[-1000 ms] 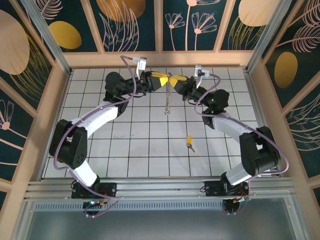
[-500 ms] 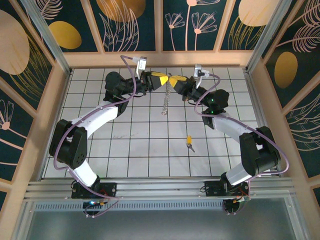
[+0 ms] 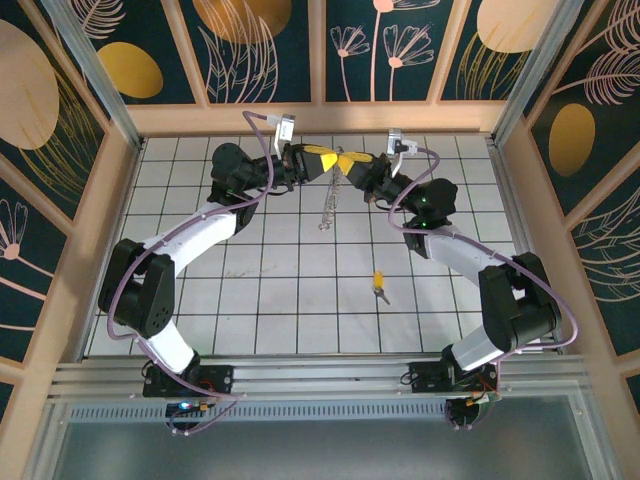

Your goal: Put the keys on the keyring

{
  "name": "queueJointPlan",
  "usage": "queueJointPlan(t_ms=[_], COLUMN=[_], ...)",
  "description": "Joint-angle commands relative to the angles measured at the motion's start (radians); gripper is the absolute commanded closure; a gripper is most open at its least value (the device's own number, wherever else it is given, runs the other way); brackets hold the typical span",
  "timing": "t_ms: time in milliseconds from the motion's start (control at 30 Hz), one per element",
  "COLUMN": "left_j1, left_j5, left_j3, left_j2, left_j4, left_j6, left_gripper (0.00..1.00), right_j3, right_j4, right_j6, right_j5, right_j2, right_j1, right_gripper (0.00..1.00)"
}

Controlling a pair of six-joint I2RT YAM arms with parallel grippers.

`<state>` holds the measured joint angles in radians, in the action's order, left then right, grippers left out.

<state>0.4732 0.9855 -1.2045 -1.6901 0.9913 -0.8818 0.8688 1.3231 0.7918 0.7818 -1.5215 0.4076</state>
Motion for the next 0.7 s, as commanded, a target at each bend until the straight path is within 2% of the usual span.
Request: queueJointPlan(t_ms=[0, 133, 433, 567, 667], left_j1=[0.010, 0.010, 0.010, 0.010, 0.010], left_j5=[0.015, 0.013, 0.005, 0.004, 0.008], left_j3=[-0.021, -0.020, -0.016, -0.026, -0.044], left_j2=[-0.007, -0.003, 0.010, 0.025, 0.036], left_j4=[0.001, -0.008, -0.039, -0.122, -0.209], left_j6=[0.028, 0.038, 0.071, 0.140, 0.211], left_gripper=[0.94, 1.00, 1.00, 1.00, 1.00], right_j3=[0.029, 0.029, 0.028, -0.001, -0.023], right_j4=[0.026, 0.018, -0.016, -0.050, -0.106], right_j6=[-0.012, -0.016, -0.026, -0.025, -0.048], right_j5=[0.000, -0.002, 0.002, 0.012, 0.032], right_j2=[-0.001, 0.001, 0.013, 0.054, 0.103], right_j1=[0.007, 0.007, -0.001, -0.036, -0.064], right_gripper=[1.00, 1.00, 1.00, 0.76, 0.69])
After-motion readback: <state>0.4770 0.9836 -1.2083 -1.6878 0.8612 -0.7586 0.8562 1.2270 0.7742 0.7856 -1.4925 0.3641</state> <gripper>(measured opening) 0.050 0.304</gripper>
